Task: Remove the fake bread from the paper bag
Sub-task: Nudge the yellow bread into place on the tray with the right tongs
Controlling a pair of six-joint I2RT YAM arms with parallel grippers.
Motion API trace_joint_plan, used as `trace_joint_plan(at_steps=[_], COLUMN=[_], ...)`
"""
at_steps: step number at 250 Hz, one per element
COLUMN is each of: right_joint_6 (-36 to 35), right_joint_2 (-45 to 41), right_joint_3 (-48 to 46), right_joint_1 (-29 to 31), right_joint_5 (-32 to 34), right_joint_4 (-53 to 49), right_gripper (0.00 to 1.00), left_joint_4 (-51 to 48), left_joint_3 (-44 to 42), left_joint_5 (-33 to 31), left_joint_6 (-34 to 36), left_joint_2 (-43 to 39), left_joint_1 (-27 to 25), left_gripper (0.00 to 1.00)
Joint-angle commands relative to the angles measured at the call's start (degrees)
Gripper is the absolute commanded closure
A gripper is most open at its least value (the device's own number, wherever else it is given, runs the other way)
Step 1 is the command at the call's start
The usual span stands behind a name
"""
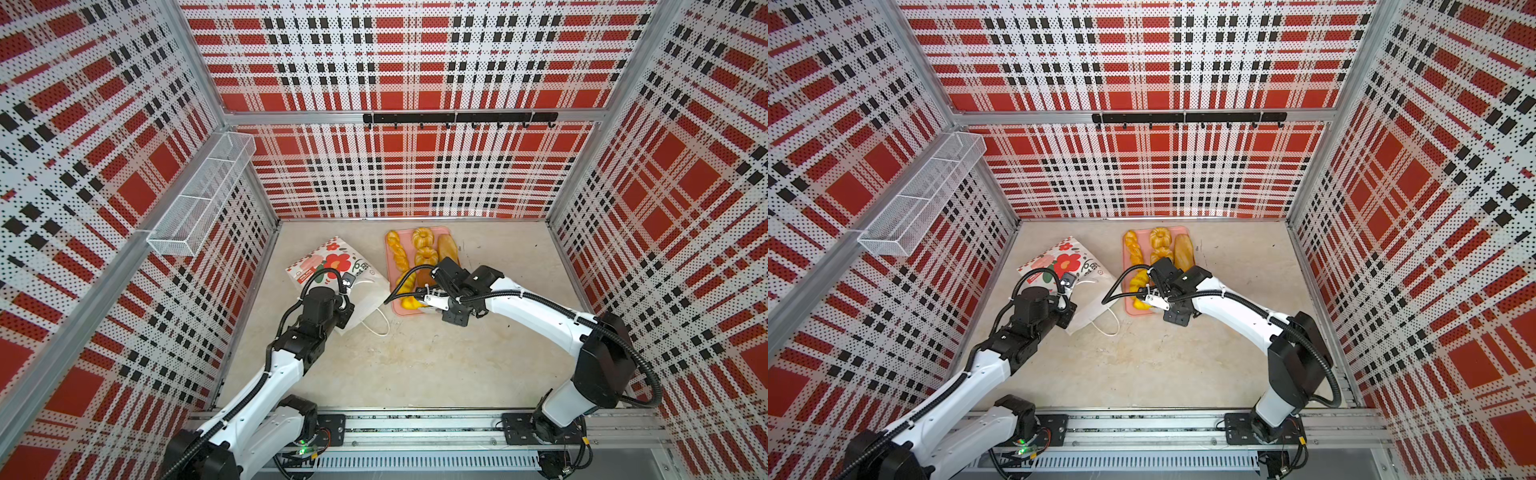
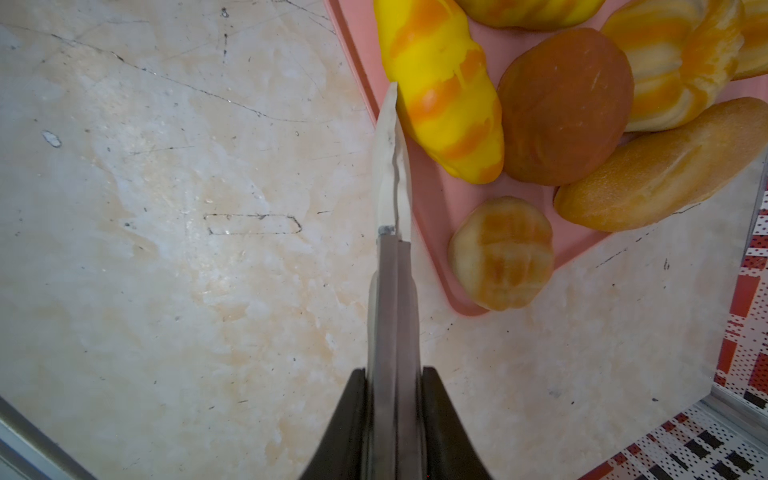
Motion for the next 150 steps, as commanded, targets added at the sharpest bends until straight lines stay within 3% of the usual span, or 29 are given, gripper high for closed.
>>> trace_joint_plan(at_steps=[1,55,96,150], right_joint_6=[1.8,3.8,6.3,7.9], right_joint_2=[-1.0,-2.9,-2.9,-2.1], right_joint_3=[2.5,3.4,3.8,4.6], right_joint_1=[-0.2,-0.2,-0.2,-1.3], right_joint_5=[-3.9,-10.3,-6.5,-7.1], right_joint_4=[-2.9,-6.3,-6.3,-4.5], right_gripper=[1.00,1.00,1.00,1.00], left_joint_4=[0.2,0.2,0.2,0.1], left_joint_3=[-0.2,-0.1,-0.1,-0.2], left_joint_5=[-0.2,-0.1,0.0,-0.3], left_joint_6=[0.1,0.1,0.1,0.0], left_joint_2=[-0.8,-0.8,-0.7,-0.8], left_joint_1=[-0.3,-0.3,-0.4,-0.5], left_gripper=[1.00,1.00,1.00,1.00])
